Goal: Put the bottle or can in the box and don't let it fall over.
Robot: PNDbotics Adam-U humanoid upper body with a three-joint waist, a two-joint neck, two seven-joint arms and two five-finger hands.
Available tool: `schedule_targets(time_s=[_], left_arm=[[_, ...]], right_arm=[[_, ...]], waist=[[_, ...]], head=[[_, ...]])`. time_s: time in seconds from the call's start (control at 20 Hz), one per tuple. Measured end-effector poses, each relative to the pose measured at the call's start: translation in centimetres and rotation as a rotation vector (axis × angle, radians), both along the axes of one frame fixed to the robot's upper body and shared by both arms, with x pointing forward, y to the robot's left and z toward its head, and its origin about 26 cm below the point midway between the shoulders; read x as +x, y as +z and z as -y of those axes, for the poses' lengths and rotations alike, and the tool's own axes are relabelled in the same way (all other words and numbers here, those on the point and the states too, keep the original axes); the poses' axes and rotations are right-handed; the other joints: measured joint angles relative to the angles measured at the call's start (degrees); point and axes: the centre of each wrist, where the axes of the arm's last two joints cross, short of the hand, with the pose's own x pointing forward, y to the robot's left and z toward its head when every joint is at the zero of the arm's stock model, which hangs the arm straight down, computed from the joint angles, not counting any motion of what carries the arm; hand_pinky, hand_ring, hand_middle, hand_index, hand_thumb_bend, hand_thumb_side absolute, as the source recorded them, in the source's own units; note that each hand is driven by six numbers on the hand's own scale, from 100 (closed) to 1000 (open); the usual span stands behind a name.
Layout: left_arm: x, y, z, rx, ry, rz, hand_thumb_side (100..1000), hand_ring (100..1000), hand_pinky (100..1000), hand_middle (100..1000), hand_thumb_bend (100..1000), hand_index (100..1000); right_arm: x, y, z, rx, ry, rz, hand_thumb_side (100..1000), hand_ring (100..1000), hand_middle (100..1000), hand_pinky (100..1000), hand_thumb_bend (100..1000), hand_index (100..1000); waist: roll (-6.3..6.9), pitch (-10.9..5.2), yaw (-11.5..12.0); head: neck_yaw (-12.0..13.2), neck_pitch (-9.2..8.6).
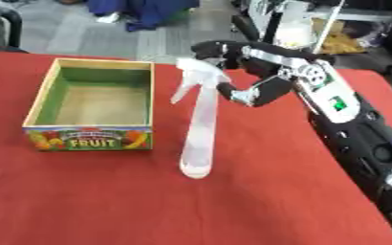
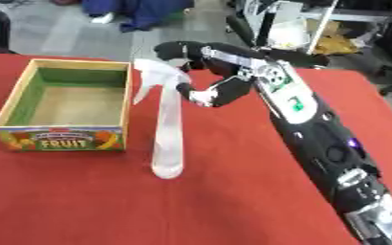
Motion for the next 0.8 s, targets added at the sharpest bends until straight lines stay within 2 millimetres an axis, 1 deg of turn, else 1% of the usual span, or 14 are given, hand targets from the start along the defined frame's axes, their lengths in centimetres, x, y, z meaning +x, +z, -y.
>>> schedule_targets(time_s=[0.05,0.2,0.45,0.8], left_arm=[[0.0,0.0,0.0,0.000,0.000,0.000,782,770,767,613,118,762],[0.1,0.1,0.1,0.001,-0.004,0.001,781,770,767,613,118,762],[0.1,0.1,0.2,0.001,-0.008,0.001,781,770,767,613,119,762],[0.1,0.1,0.2,0.001,-0.008,0.001,781,770,768,613,119,762]], right_arm=[[0.0,0.0,0.0,0.003,0.000,0.002,259,1000,1000,755,100,883],[0.0,-0.1,-0.3,0.013,0.005,0.007,256,1000,1000,733,100,837],[-0.1,-0.1,-0.5,0.013,0.011,0.010,253,989,1000,723,100,835],[-0.7,0.7,-1.4,0.018,0.056,0.029,243,992,1000,725,100,852]], waist=[[0.00,0.02,0.0],[0.04,0.02,0.2],[0.14,0.02,0.3],[0.14,0.01,0.3]], head=[[0.0,0.02],[0.0,0.35],[0.0,0.41],[0.1,0.43]])
